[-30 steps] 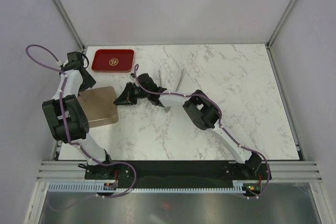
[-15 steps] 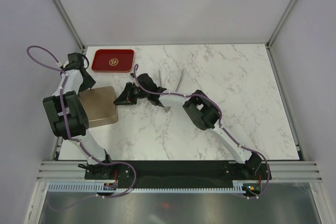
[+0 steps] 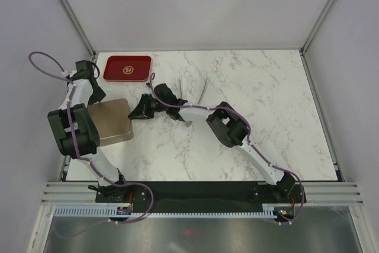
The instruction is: Pack the chocolate
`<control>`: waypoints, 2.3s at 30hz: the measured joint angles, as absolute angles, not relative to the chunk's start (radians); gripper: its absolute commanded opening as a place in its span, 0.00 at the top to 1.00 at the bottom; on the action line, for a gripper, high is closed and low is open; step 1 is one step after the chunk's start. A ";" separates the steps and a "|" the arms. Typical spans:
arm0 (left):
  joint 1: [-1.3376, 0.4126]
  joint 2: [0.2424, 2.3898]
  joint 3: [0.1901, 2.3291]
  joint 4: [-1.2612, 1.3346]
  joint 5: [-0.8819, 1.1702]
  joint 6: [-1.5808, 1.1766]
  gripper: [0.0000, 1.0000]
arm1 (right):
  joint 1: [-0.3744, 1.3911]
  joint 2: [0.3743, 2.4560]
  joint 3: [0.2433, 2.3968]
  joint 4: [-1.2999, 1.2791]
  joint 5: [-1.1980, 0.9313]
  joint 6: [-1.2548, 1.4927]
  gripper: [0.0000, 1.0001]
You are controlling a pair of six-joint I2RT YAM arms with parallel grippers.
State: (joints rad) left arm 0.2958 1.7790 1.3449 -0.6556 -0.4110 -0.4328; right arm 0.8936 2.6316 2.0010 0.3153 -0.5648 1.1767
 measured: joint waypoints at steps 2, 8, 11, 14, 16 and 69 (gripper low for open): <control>0.300 1.767 1.341 -0.665 -0.418 -0.433 0.26 | 0.895 2.626 1.995 0.314 -0.562 1.169 0.79; 0.303 1.734 1.320 -0.685 -0.455 -0.431 0.26 | 0.895 2.613 1.992 0.289 -0.554 1.133 0.66; 0.303 1.731 1.308 -0.691 -0.471 -0.427 0.26 | 0.895 2.609 1.992 0.275 -0.548 1.120 0.62; 0.303 1.726 1.308 -0.698 -0.482 -0.422 0.26 | 0.895 2.608 1.992 0.267 -0.546 1.110 0.59; 0.303 1.724 1.308 -0.705 -0.495 -0.418 0.26 | 0.894 2.608 1.992 0.264 -0.547 1.102 0.62; 0.285 1.705 1.273 -0.698 -0.441 -0.421 0.31 | 0.908 2.566 1.894 0.399 -0.506 1.182 0.92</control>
